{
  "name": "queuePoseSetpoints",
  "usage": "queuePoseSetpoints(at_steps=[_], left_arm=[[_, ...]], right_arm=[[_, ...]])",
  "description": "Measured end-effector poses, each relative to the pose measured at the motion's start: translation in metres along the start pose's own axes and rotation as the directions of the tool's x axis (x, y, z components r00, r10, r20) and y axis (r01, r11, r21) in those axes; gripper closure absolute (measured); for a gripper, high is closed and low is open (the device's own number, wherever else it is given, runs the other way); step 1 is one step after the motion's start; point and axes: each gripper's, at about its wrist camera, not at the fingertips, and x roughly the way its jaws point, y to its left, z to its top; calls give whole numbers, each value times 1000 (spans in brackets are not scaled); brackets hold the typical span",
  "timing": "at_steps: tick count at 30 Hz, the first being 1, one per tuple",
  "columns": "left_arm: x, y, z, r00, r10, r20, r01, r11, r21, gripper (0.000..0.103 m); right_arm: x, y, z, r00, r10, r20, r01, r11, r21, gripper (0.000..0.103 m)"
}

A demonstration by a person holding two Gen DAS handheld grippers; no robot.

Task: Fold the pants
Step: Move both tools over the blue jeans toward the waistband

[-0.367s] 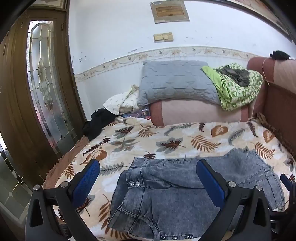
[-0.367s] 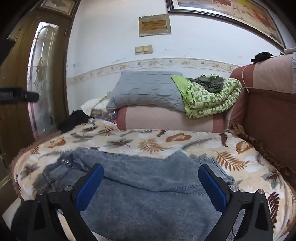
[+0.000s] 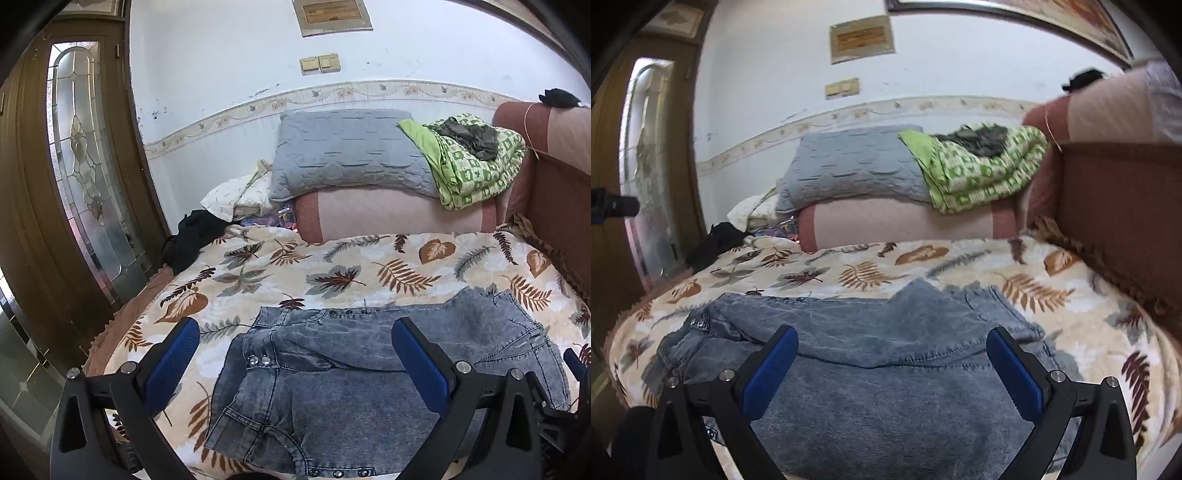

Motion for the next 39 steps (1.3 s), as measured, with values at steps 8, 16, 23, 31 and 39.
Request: queuePoseSetpoints(at_steps=[8, 16, 23, 31, 39], left_arm=[[17, -9, -5, 999, 2, -40, -2, 1000, 0, 0], [34, -14, -21, 997, 3, -83, -3, 1000, 2, 0], [37, -15, -23, 996, -4, -85, 4, 1000, -2, 0], [40, -15, -23, 996, -11, -91, 11, 1000, -9, 0], [42, -18, -28, 995, -17, -99, 17, 1000, -9, 0]], right_arm=[[6, 3, 4, 999, -40, -36, 40, 999, -19, 0], [14, 9, 1, 997, -54, -62, 51, 998, -41, 0], [15, 8, 1, 996, -54, -65, 51, 998, -42, 0], [18, 8, 0, 996, -60, -66, 57, 997, -42, 0], [17, 7, 0, 996, -66, -67, 63, 997, -44, 0]])
